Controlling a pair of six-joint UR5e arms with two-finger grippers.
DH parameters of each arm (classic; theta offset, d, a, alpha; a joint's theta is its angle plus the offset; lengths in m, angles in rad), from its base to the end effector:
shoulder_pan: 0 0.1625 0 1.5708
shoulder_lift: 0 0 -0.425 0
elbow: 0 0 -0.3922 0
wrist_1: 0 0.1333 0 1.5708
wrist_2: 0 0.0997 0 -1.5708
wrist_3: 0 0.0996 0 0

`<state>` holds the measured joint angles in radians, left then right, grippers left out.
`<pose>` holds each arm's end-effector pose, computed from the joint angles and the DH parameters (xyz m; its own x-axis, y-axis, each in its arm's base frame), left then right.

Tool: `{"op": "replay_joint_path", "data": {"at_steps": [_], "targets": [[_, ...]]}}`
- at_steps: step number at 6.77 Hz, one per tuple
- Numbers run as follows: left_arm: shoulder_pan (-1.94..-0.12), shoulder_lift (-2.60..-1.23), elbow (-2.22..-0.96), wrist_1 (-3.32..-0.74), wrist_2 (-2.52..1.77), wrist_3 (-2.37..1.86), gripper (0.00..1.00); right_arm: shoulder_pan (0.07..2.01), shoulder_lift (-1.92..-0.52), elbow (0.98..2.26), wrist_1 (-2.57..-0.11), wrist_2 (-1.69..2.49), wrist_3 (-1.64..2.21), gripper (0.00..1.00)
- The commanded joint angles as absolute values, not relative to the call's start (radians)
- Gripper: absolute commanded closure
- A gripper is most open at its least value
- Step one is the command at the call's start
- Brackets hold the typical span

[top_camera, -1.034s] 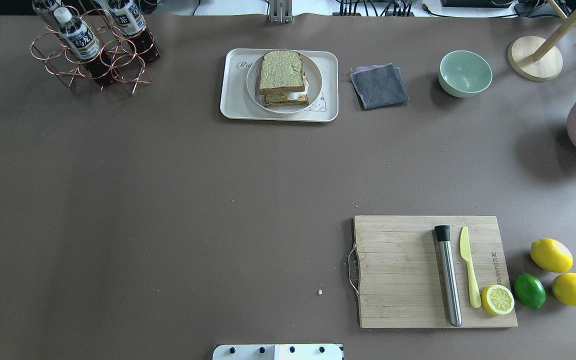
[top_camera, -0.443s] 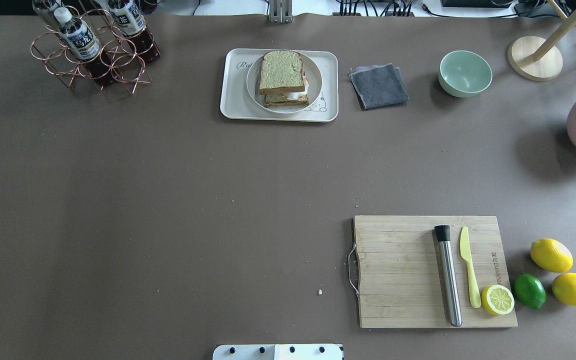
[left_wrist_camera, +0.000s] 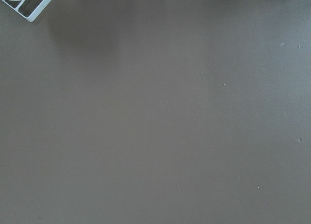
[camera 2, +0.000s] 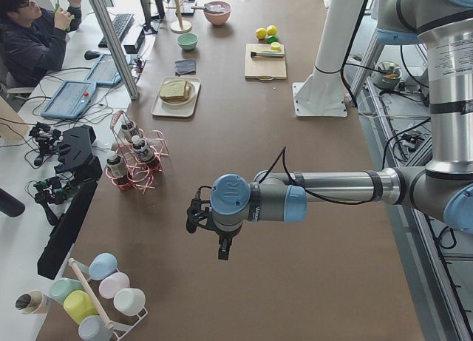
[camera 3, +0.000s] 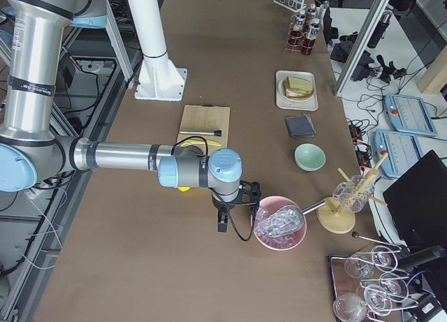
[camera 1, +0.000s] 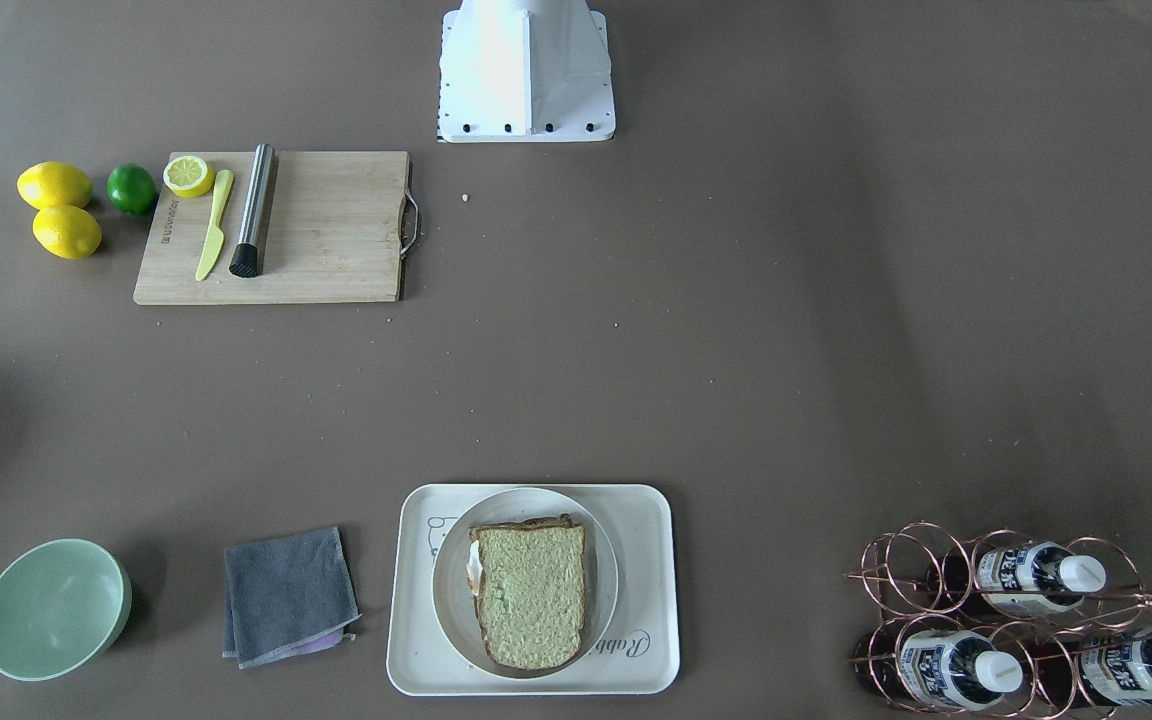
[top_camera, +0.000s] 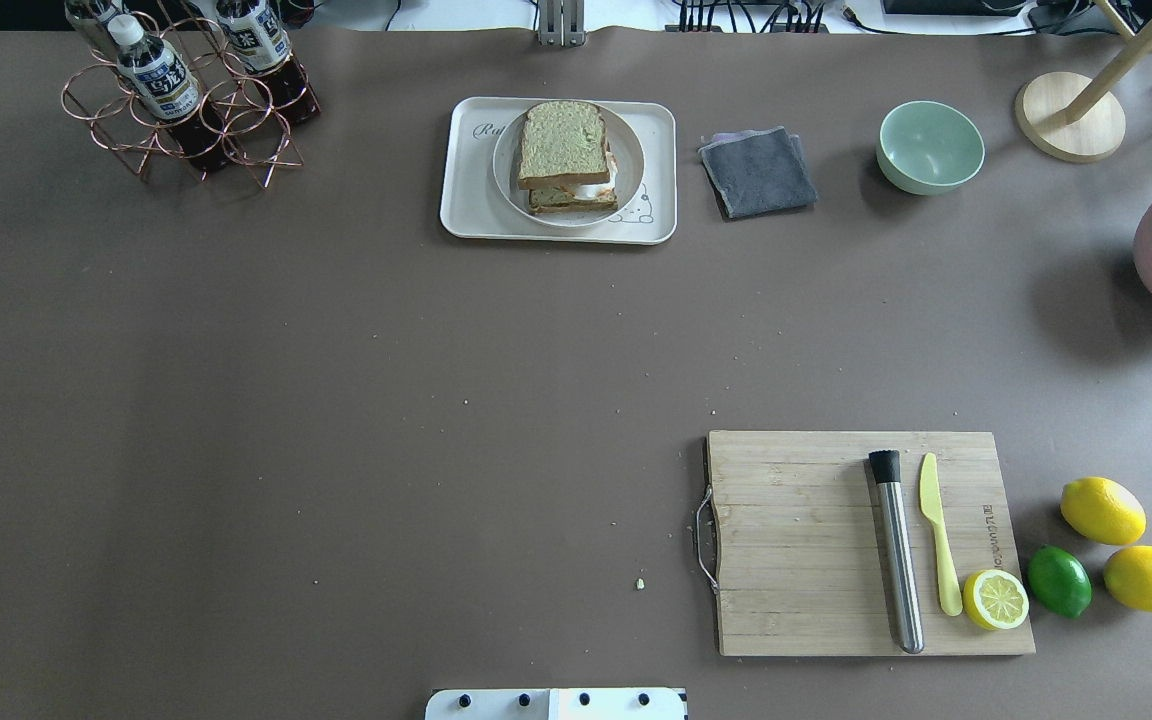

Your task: Make sandwich and place on tray

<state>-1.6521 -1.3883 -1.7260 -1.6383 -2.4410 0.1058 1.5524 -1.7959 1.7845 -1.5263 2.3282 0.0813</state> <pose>-0.0908 -0.4111 0.6513 0.6500 0.0836 -0.7553 0.0126 0.9926 0.1206 0.0575 -0.4005 0.6503 0.7252 0.0452 0.6871 -0.0406 0.9989 -0.0228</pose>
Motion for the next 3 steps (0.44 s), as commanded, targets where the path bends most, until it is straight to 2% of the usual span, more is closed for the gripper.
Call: {"op": "replay_joint_path", "data": {"at_steps": [1, 3], "targets": [[-1.652, -1.387, -1.727, -1.638, -2.442, 0.106, 0.02, 1.552, -1.796, 1.786, -1.526, 2.329, 0.081, 0.00], [-1.652, -1.387, -1.727, -1.638, -2.442, 0.106, 0.02, 1.552, -1.793, 1.787, -1.526, 2.329, 0.081, 0.00]]}}
